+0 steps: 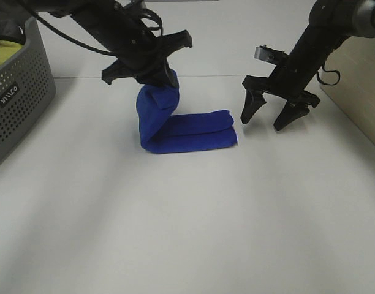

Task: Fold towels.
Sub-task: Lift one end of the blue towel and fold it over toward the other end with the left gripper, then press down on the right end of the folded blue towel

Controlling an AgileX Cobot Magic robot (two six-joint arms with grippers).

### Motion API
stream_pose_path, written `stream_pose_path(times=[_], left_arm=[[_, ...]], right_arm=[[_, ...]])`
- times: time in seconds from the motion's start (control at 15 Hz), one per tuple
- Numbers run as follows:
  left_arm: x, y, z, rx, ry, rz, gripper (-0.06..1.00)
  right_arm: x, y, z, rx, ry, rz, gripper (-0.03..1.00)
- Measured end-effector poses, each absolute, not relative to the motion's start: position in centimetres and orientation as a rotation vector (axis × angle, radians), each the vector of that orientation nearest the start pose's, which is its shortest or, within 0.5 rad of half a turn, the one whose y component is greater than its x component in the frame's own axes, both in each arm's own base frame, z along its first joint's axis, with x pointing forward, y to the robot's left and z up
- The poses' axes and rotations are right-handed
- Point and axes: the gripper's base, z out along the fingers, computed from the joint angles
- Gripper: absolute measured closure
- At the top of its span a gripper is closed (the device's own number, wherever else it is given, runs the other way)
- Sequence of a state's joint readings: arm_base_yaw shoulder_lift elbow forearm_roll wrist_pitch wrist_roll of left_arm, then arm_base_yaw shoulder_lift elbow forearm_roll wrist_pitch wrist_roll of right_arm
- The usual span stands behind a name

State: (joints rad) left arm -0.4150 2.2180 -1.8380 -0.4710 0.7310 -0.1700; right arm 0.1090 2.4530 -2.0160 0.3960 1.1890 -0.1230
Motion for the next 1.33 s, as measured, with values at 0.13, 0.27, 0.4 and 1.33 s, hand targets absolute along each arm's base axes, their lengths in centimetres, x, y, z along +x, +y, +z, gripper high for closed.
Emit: stream_pose_path(times=[0.13,0.27,0.4,1.33], left_arm=[[45.3,-24.9,18.3,-0.025,2.645,-0.799,0.88],[45.9,-26.3,16.9,-0.051,2.649,-0.867,0.88],[46.3,-27.0,15.9,-0.062,2.649,-0.894,0.87],[48.6,-21.5,22.7,0.125,2.385,-0.971,0.25]], right_arm=[[48.4,8.6,12.3,-0.136,3.053,0.571,0.16],[48.4,8.6,12.3,-0.138,3.058,0.573,0.16],[48.4,8.6,12.3,-0.137,3.058,0.574,0.16],[48.1,10.3,17.7,-0.152,2.891,0.858,0.16]])
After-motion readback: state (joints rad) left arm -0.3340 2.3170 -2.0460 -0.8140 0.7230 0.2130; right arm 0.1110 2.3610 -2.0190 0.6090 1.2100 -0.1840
